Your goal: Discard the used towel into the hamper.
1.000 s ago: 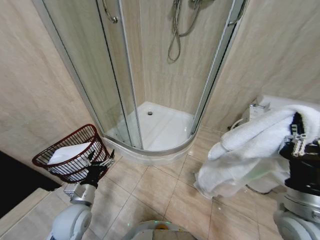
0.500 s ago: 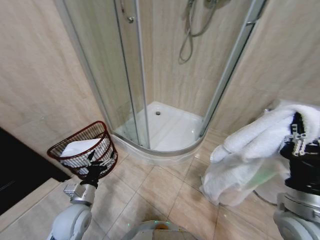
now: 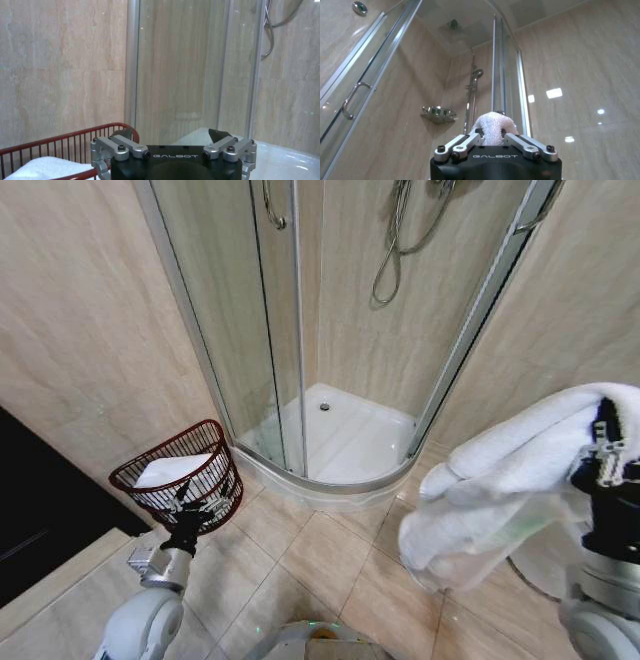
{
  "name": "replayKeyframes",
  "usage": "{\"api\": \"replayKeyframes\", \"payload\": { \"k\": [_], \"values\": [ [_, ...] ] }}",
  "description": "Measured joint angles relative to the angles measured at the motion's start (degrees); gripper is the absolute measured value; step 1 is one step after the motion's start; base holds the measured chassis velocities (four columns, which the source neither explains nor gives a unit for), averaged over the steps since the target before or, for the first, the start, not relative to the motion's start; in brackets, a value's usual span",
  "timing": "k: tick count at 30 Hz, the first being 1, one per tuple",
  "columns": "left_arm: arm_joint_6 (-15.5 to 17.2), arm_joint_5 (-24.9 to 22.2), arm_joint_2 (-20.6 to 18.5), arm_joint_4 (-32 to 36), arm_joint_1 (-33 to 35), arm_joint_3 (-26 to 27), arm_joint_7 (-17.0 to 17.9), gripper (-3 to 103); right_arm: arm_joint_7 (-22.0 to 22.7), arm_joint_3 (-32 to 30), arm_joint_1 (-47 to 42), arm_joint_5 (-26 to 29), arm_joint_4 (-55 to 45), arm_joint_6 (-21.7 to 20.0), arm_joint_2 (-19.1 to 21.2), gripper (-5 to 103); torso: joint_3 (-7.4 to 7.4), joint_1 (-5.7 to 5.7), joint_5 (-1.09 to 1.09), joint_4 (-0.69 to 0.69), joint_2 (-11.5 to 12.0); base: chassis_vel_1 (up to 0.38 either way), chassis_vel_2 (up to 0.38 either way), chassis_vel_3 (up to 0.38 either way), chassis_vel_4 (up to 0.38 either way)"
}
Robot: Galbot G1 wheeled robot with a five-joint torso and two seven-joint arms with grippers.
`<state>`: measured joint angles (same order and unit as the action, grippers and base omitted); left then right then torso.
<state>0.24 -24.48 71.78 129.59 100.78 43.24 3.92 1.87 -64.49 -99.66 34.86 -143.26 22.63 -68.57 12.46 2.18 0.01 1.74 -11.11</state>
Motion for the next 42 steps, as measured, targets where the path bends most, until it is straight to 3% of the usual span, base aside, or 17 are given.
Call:
{"api": "replayKeyframes", "payload": {
  "k": [9,42],
  "values": [
    [0.00,0.00,0.00,0.00,0.00,0.00,0.00,100,0.34,-1.42,3.13,0.60,0.00,-1.73,2.03,9,1.80,0.69,0.00,0.01,-2.47,0.000,0.000,0.000,0.000],
    [0.00,0.00,0.00,0.00,0.00,0.00,0.00,100,0.69,1.07,5.63,-0.58,0.03,-3.83,1.02,9,6.87,3.06,-0.01,0.01,-9.94,0.000,0.000,0.000,0.000]
  ]
}}
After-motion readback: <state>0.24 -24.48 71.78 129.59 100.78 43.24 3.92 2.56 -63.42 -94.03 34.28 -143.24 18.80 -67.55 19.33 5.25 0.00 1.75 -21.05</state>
